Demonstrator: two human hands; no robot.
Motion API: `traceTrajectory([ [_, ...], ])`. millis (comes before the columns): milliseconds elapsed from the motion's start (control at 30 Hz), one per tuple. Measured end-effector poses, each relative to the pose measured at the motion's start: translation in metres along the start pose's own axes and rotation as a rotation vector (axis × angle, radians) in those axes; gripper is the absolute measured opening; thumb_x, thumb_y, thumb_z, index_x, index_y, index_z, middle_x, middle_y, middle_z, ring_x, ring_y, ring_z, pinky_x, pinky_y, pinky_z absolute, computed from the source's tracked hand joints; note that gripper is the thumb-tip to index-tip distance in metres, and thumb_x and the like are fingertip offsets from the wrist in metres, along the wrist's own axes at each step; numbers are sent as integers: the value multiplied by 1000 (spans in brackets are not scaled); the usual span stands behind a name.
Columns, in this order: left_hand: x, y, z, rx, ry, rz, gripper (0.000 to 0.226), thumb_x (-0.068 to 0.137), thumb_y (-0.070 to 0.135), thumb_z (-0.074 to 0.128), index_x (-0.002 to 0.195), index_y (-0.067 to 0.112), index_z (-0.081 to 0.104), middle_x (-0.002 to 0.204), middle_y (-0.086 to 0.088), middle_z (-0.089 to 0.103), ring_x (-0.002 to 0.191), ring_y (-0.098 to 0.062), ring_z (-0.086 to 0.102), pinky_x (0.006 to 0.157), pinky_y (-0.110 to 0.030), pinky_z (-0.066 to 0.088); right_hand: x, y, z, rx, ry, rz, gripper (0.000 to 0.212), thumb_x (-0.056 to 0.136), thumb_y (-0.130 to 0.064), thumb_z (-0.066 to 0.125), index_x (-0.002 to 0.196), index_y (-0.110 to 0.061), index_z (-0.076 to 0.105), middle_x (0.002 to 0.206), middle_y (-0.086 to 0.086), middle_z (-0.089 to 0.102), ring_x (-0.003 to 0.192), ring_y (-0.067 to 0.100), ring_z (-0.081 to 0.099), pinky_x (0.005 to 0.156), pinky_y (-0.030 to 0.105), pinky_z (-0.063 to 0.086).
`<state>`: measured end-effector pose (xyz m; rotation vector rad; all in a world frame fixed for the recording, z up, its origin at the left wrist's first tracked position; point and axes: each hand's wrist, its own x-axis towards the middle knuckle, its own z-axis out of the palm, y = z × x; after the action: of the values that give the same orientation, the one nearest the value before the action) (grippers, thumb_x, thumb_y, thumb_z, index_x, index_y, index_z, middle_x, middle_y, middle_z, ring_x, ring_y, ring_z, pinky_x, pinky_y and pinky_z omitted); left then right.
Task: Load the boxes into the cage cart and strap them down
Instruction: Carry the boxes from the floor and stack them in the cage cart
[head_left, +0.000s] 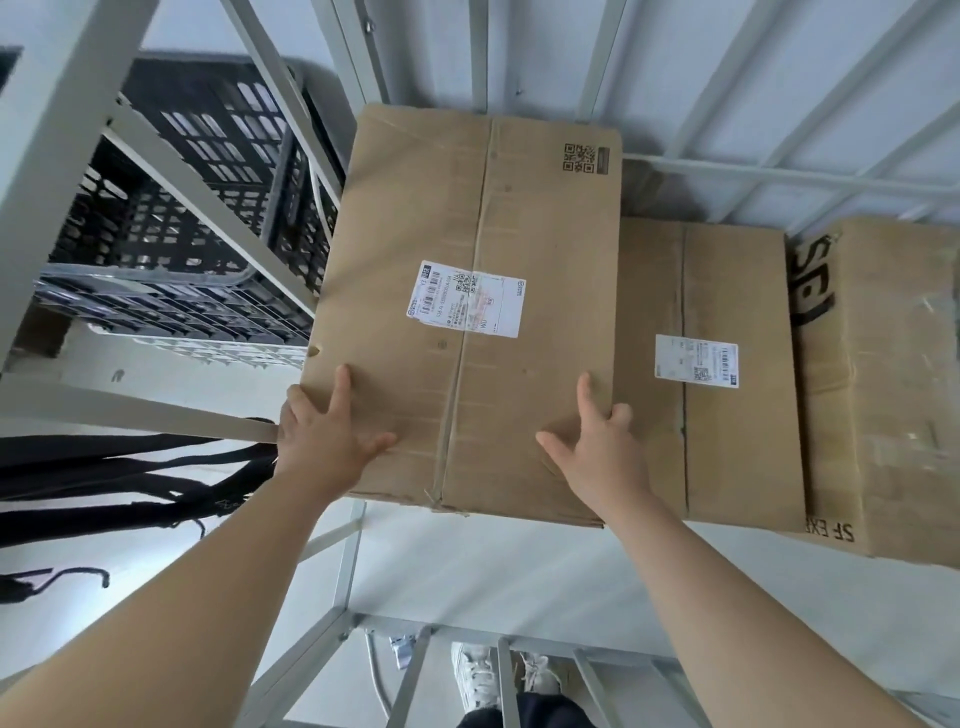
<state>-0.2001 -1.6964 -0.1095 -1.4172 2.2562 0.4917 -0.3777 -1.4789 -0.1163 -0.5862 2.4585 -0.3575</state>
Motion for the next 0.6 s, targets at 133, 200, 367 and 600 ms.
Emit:
traceTrajectory([
  [133, -17, 12, -13, 194, 29, 113, 74, 90, 57, 49, 147, 20, 20, 153, -14, 19, 142, -32, 15, 115, -45, 18, -9, -8, -18, -108, 19, -60, 73, 90, -44, 57, 149, -19, 23, 141, 20, 34, 127, 34, 41, 98, 37, 39],
  [200, -28, 23, -26, 214, 80, 211, 56, 94, 51, 44, 138, 17, 37, 145, -6, 38, 135, -27, 30, 111, -40, 25, -18, -12, -34, -136, 59, -114, 62, 93, -37, 55, 145, -13, 32, 151, 18, 28, 139, 29, 28, 107, 36, 32],
  [367, -76, 63, -71, 128, 94, 314, 43, 97, 46, 40, 126, 17, 52, 121, -4, 57, 113, -26, 50, 90, -35, 39, -53, -20, -91, -197, 152, -208, 49, 93, -30, 54, 135, -6, 45, 145, 13, 41, 130, 29, 39, 106, 34, 32],
  [600, -174, 125, -153, 139, 294, 579, 36, 95, 43, 41, 119, 22, 57, 120, 3, 58, 108, -24, 51, 87, -34, 37, -129, -23, -198, -199, 294, -259, 31, 94, -30, 51, 117, -9, 51, 116, 3, 55, 110, 24, 49, 92, 32, 39],
])
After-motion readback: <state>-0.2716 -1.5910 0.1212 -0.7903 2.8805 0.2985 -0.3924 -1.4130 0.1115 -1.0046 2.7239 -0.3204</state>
